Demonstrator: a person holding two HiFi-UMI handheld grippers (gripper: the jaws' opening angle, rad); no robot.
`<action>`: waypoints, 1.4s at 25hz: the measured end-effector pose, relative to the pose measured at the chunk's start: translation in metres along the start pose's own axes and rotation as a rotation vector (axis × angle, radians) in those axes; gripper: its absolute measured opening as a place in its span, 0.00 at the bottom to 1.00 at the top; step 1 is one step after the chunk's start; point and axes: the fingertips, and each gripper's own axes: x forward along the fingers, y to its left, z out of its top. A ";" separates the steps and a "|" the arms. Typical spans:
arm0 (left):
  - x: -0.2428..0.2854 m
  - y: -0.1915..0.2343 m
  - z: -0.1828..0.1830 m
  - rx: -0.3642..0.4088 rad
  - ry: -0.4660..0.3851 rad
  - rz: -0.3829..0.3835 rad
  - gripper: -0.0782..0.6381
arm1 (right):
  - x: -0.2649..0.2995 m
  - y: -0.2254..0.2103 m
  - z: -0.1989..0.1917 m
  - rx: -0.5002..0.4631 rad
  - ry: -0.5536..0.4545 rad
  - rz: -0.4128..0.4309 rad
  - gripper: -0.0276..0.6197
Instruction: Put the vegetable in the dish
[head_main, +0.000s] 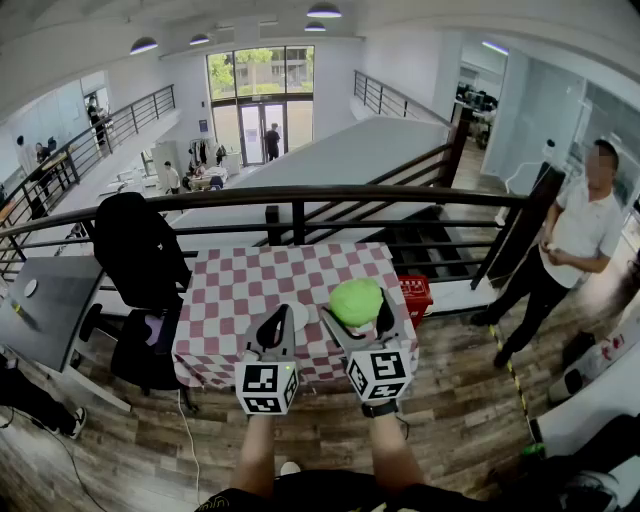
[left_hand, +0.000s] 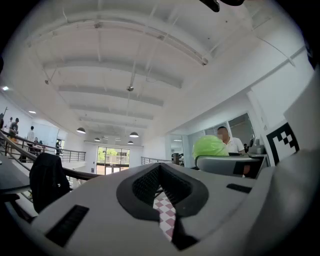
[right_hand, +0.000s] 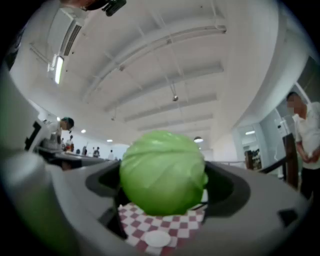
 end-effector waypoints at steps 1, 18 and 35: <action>-0.003 0.002 0.000 -0.004 0.002 0.001 0.13 | -0.001 0.003 0.000 -0.002 0.001 0.002 0.85; -0.012 0.046 0.005 -0.042 -0.012 -0.053 0.13 | 0.026 0.040 -0.001 -0.017 0.005 -0.027 0.85; -0.005 0.103 -0.039 -0.117 0.040 -0.045 0.13 | 0.075 0.086 -0.044 -0.006 0.077 0.008 0.85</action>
